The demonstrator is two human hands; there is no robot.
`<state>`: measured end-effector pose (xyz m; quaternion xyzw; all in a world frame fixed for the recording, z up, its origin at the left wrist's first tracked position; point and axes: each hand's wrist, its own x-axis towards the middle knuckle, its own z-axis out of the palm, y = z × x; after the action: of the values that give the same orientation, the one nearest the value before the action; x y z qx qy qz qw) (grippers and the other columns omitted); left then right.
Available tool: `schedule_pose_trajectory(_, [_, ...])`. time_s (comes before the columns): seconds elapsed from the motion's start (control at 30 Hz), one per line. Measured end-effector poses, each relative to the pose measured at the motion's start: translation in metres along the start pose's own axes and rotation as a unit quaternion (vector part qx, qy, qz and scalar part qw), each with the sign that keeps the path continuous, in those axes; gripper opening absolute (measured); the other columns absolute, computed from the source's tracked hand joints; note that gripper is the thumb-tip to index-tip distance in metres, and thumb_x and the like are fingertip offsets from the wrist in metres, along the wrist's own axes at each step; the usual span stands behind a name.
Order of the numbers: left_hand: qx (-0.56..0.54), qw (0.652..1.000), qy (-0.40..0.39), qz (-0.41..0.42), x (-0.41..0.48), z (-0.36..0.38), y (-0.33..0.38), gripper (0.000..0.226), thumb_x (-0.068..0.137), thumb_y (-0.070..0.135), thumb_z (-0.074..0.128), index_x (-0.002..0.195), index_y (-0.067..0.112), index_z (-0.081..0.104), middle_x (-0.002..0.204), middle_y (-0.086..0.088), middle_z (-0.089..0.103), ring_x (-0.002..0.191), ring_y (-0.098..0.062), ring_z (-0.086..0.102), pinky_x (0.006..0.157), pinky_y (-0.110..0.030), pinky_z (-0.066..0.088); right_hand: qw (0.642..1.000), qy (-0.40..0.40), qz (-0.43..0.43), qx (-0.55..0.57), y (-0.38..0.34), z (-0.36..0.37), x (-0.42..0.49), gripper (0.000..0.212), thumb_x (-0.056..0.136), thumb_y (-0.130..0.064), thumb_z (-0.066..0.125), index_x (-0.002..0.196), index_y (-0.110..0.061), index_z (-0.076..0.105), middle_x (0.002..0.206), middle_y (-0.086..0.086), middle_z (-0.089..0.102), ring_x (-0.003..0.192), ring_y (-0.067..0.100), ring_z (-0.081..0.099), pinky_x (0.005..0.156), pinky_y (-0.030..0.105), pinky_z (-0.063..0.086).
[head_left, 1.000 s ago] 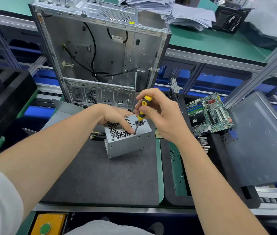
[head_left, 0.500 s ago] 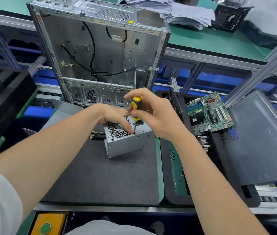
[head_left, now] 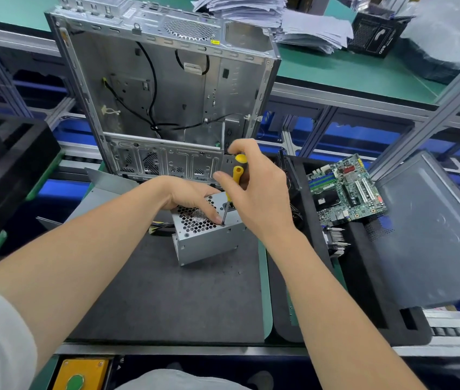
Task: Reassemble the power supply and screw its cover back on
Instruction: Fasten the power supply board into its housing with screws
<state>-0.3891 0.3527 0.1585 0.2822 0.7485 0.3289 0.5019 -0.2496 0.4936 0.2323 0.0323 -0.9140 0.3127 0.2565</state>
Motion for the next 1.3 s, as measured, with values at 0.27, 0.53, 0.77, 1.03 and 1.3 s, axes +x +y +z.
schedule_pose_trajectory(0.27, [0.018,0.999,0.031,0.019,0.002,-0.002,-0.003,0.090,0.066,0.047,0.091,0.145,0.043,0.047,0.154,0.023,0.042,0.146,-0.007,0.034,0.120,-0.037,0.029,0.941,-0.272,-0.093,0.176,0.011,-0.031,0.017,0.048,0.095,0.010,0.058,0.132,-0.018,0.067,0.129,-0.006,0.066,0.125,0.015,0.063,0.100,0.037,0.056])
schedule_pose_trajectory(0.53, [0.026,1.000,0.013,0.010,-0.001,-0.001,0.000,0.098,0.065,0.048,0.090,0.150,0.038,0.044,0.157,0.018,0.042,0.147,-0.012,0.033,0.123,-0.040,0.024,0.981,-0.171,-0.018,0.094,0.001,-0.026,0.020,0.027,0.078,-0.016,0.089,0.098,-0.025,0.072,0.083,-0.007,0.072,0.077,0.012,0.069,0.078,0.032,0.059])
schedule_pose_trajectory(0.77, [0.008,1.000,-0.004,-0.017,0.000,-0.002,0.000,0.049,0.080,0.038,0.087,0.114,0.055,0.056,0.119,0.038,0.051,0.116,0.003,0.047,0.085,-0.017,0.038,0.997,-0.033,0.071,-0.023,-0.001,-0.010,0.014,0.037,0.077,-0.042,0.088,0.080,-0.020,0.058,0.062,-0.009,0.060,0.063,0.011,0.056,0.062,0.012,0.041])
schedule_pose_trajectory(1.03, [0.008,1.000,0.012,0.009,-0.001,0.002,0.001,0.067,0.071,0.040,0.088,0.131,0.044,0.058,0.137,0.021,0.060,0.134,-0.005,0.051,0.110,-0.031,0.042,0.953,-0.270,-0.099,0.097,0.003,-0.033,0.019,0.026,0.098,-0.001,0.063,0.119,-0.016,0.065,0.120,-0.005,0.064,0.115,0.010,0.061,0.094,0.026,0.050])
schedule_pose_trajectory(1.3, [0.013,0.999,0.022,0.023,-0.001,0.003,0.001,0.071,0.066,0.041,0.089,0.122,0.055,0.047,0.133,0.035,0.045,0.141,-0.009,0.033,0.118,-0.032,0.024,0.963,-0.247,-0.034,0.102,-0.006,-0.027,0.021,0.025,0.087,-0.004,0.078,0.104,-0.022,0.071,0.088,-0.004,0.073,0.079,0.016,0.069,0.074,0.043,0.060])
